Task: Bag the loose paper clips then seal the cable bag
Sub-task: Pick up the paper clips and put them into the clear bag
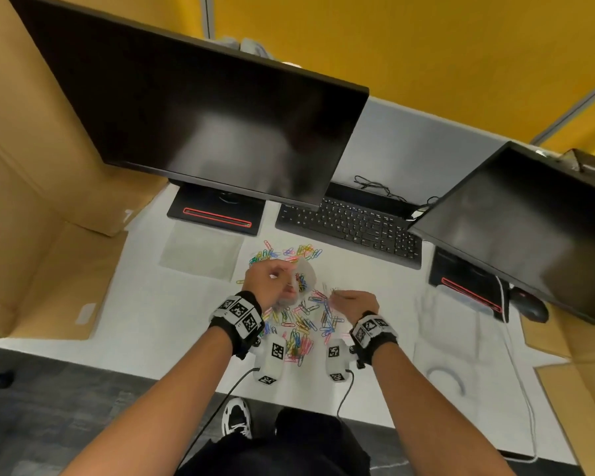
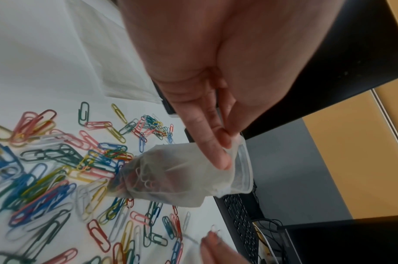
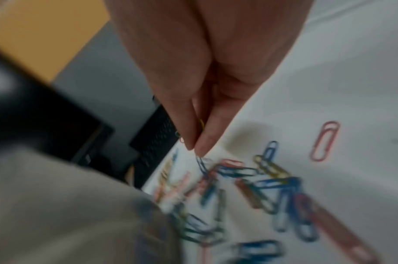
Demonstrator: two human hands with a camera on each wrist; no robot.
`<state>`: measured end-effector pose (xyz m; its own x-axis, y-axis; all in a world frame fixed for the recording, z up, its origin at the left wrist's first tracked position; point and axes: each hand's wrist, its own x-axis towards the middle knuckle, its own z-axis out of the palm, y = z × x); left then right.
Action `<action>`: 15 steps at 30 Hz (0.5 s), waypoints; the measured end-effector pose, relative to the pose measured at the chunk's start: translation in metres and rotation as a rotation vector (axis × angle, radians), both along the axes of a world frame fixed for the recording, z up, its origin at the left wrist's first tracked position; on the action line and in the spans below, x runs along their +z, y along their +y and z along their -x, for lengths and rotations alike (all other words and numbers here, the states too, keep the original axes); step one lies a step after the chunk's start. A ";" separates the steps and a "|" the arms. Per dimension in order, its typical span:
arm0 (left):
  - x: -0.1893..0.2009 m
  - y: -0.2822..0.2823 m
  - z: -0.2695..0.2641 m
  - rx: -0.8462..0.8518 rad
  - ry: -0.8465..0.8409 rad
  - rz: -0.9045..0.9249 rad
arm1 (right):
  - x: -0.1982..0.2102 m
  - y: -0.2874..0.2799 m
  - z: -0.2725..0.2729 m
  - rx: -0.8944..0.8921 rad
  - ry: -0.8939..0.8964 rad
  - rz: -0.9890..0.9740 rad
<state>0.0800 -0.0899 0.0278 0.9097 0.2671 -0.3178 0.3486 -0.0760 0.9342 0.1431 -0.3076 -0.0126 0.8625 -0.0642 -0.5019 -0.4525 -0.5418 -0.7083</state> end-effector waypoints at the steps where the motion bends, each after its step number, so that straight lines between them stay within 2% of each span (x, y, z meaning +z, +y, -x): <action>1: 0.001 -0.001 0.000 -0.002 0.001 0.010 | 0.007 -0.001 0.001 -0.093 0.035 -0.216; 3: 0.005 -0.003 0.001 -0.005 0.007 0.034 | 0.030 0.007 0.004 -0.226 0.065 -0.587; 4: 0.005 -0.004 0.000 -0.006 0.016 0.037 | 0.043 0.013 0.006 -0.255 0.072 -0.699; 6: 0.006 -0.007 -0.001 0.000 0.030 0.053 | 0.068 0.027 0.008 -0.197 0.068 -0.805; 7: 0.006 -0.009 -0.001 0.010 0.032 0.071 | 0.076 0.035 0.010 -0.142 0.064 -0.794; 9: 0.007 -0.011 -0.002 0.024 0.020 0.098 | 0.088 0.049 0.013 0.045 -0.016 -0.598; 12: 0.012 -0.015 -0.004 0.038 0.012 0.139 | 0.092 0.056 0.011 0.404 -0.251 -0.070; 13: 0.013 -0.015 -0.006 0.043 0.007 0.144 | 0.093 0.055 0.010 0.457 -0.309 -0.003; 15: 0.015 -0.015 -0.007 0.050 0.010 0.161 | 0.092 0.042 0.009 0.384 -0.372 -0.044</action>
<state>0.0869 -0.1049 0.0427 0.8932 0.2569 -0.3691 0.3576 0.0917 0.9294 0.1345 -0.2656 0.0792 0.9400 0.3050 -0.1531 0.0583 -0.5855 -0.8086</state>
